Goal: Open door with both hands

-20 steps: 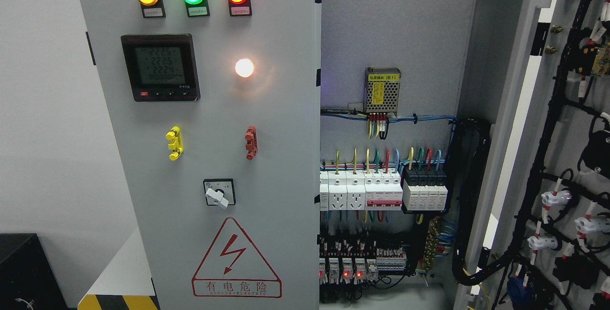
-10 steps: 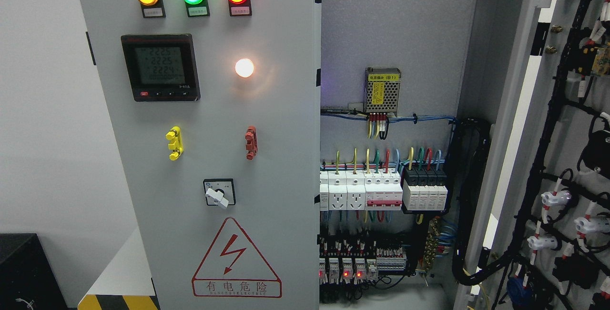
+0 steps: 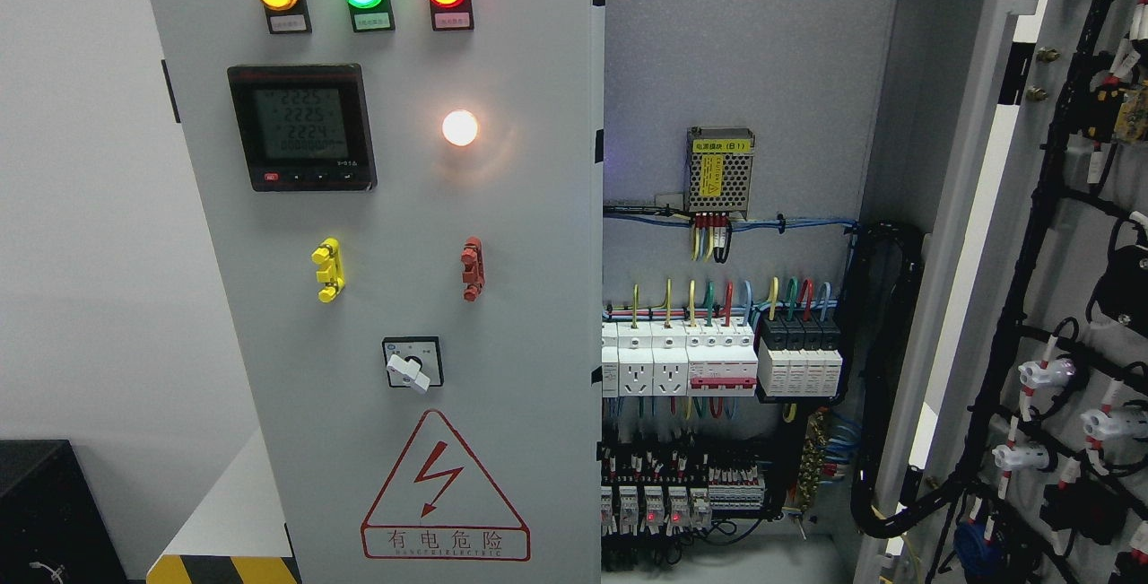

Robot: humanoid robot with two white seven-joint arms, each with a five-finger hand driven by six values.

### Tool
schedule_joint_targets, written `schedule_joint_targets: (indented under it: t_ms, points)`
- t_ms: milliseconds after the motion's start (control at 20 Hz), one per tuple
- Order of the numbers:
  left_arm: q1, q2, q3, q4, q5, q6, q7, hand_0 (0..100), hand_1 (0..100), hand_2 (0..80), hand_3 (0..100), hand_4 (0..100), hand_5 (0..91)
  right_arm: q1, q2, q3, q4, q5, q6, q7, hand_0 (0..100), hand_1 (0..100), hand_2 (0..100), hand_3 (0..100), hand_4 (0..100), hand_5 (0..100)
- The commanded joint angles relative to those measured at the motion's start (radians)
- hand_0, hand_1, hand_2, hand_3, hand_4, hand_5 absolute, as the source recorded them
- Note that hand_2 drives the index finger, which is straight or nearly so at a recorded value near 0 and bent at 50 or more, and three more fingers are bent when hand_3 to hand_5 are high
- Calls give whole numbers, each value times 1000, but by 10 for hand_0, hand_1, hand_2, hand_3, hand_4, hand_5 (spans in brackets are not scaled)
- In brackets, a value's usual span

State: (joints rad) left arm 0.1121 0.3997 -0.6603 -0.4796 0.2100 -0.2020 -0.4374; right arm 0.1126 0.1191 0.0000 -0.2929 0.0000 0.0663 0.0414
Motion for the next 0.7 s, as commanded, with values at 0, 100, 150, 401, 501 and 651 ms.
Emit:
schedule_joint_targets:
  t_ms: [0,100,150,401,501,651]
  points:
    - [15,-154,543,210,-302,1,-7,120,556,0,0,0,0,99,-7,25,-342,21,0,-2,103,128,0,0,0,0]
    - [17,-180,646,234,-398,1,-7,120,556,0,0,0,0,152,-10,31,-521,21,0,-2,103,128,0,0,0,0]
    - [15,-189,684,248,-421,1,-7,120,556,0,0,0,0,179,-13,32,-614,21,0,-2,103,128,0,0,0,0]
    - [15,-246,905,266,-501,4,3,120,556,0,0,0,0,246,-18,34,-935,20,-2,-2,103,129,0,0,0,0]
    - [15,-268,997,289,-558,6,23,120,556,0,0,0,0,283,-19,35,-1070,15,-2,-2,103,129,0,0,0,0]
    - [15,-280,1105,338,-594,4,104,120,556,0,0,0,0,369,-74,99,-1302,14,-3,-2,103,129,0,0,0,0]
